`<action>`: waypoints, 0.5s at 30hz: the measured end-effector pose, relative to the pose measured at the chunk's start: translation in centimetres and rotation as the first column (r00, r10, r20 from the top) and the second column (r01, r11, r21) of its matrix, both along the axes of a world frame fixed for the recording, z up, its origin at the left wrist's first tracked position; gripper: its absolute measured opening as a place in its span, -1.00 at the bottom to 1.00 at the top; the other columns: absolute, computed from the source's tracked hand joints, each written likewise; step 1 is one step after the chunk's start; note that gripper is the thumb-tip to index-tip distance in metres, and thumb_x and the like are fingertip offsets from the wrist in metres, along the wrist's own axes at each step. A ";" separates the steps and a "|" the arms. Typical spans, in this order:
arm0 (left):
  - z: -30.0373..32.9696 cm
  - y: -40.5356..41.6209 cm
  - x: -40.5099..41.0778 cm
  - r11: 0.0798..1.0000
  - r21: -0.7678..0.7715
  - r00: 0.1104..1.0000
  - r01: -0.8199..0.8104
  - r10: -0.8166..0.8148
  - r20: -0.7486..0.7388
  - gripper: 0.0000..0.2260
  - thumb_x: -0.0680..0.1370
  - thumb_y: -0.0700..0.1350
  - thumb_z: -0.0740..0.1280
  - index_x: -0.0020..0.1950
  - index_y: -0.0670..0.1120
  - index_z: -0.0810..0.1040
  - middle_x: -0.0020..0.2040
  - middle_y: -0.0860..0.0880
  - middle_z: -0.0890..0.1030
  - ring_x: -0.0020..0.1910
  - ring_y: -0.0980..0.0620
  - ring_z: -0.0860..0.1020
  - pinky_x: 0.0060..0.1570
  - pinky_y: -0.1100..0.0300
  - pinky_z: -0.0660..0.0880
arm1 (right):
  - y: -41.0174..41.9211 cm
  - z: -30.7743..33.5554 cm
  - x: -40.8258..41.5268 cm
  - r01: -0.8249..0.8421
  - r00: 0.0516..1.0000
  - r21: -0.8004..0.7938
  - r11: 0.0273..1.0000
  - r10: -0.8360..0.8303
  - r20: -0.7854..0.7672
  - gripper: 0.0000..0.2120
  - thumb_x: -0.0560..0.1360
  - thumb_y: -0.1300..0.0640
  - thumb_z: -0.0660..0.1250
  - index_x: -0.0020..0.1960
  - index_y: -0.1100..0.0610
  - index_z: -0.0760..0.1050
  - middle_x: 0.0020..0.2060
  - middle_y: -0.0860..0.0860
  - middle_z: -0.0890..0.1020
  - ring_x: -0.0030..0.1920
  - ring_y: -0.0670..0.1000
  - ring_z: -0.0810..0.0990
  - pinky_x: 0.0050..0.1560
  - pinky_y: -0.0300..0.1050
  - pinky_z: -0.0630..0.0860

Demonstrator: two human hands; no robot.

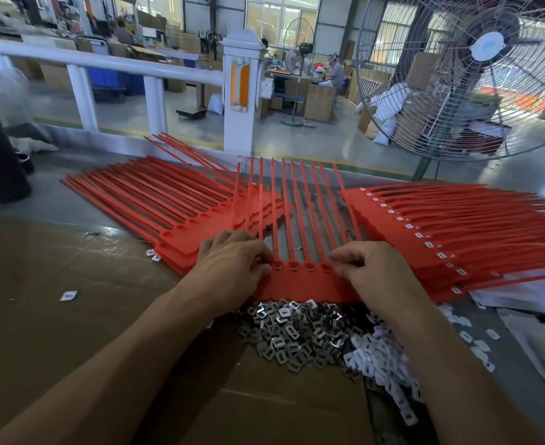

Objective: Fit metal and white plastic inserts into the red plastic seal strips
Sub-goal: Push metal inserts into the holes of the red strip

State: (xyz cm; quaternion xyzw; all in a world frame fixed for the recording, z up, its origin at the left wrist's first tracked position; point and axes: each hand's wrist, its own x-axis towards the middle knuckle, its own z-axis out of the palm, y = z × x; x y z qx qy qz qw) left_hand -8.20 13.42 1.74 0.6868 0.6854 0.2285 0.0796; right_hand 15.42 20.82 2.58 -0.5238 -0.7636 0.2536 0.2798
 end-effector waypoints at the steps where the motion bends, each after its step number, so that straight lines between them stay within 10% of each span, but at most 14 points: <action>1: 0.0 0.0 0.0 1.000 0.000 1.000 0.001 -0.001 0.001 -0.76 0.64 0.12 0.26 0.31 0.22 0.54 0.38 0.20 0.40 0.42 0.12 0.19 0.40 0.08 0.03 | -0.1 0.1 0.1 -0.005 1.000 0.005 1.000 0.005 0.028 -0.78 0.58 0.19 0.44 0.12 -0.09 0.72 0.04 -0.20 0.69 0.03 -0.26 0.60 0.02 -0.39 0.43; 15: -0.2 0.2 -0.2 1.000 0.000 1.000 -0.010 0.010 -0.005 -0.77 0.64 0.13 0.27 0.29 0.24 0.54 0.39 0.20 0.40 0.43 0.10 0.19 0.38 0.07 0.05 | -2.5 2.9 -0.4 -0.408 0.874 -0.212 0.888 0.447 0.191 -0.89 0.46 -0.05 0.58 -0.06 -0.20 0.69 -0.17 -0.26 0.69 -0.15 -0.27 0.64 -0.16 -0.35 0.48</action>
